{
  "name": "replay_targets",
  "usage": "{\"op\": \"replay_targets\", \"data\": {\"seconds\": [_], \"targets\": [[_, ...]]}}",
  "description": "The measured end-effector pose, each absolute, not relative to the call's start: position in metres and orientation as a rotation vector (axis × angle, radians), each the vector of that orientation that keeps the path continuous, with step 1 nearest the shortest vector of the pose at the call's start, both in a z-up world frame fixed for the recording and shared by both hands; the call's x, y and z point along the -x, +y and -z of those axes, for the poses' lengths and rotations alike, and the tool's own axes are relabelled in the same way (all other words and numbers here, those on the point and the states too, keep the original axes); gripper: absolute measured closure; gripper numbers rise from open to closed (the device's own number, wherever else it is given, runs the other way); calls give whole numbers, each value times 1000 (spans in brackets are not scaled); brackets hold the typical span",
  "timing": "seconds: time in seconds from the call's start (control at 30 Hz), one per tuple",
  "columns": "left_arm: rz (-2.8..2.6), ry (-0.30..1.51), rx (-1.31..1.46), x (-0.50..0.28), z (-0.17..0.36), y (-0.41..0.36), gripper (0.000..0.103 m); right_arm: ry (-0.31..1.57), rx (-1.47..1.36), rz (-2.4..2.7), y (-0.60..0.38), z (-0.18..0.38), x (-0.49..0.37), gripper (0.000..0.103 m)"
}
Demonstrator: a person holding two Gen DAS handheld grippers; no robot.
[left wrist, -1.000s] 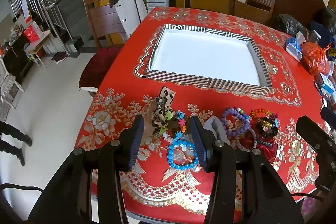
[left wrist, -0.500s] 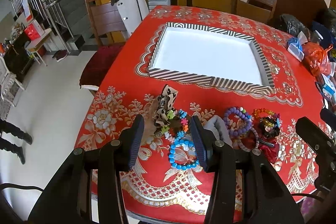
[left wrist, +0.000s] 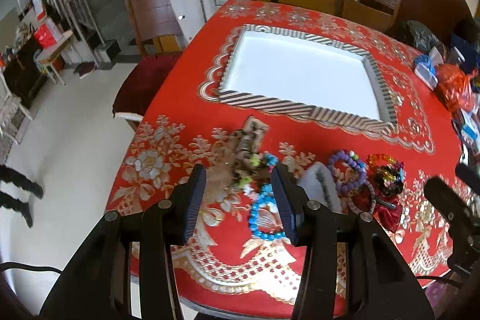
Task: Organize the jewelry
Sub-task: 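Lower the left tool onto the leopard-print hair bow and close it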
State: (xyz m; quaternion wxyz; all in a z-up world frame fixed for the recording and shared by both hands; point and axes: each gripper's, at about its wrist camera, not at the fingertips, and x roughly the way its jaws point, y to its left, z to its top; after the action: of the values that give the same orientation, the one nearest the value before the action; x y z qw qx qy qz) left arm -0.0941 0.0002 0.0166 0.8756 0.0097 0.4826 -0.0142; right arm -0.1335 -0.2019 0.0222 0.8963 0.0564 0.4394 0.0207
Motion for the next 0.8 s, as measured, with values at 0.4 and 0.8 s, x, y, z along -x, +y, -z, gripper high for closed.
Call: {"op": "replay_targets", "data": {"seconds": [0.4, 0.8], "targets": [[-7, 1038, 124, 85, -13, 75, 45, 974, -137, -123, -202, -2, 133, 9], [229, 1111, 68, 72, 15, 34, 33, 1050, -159, -281, -168, 25, 125, 20]]}}
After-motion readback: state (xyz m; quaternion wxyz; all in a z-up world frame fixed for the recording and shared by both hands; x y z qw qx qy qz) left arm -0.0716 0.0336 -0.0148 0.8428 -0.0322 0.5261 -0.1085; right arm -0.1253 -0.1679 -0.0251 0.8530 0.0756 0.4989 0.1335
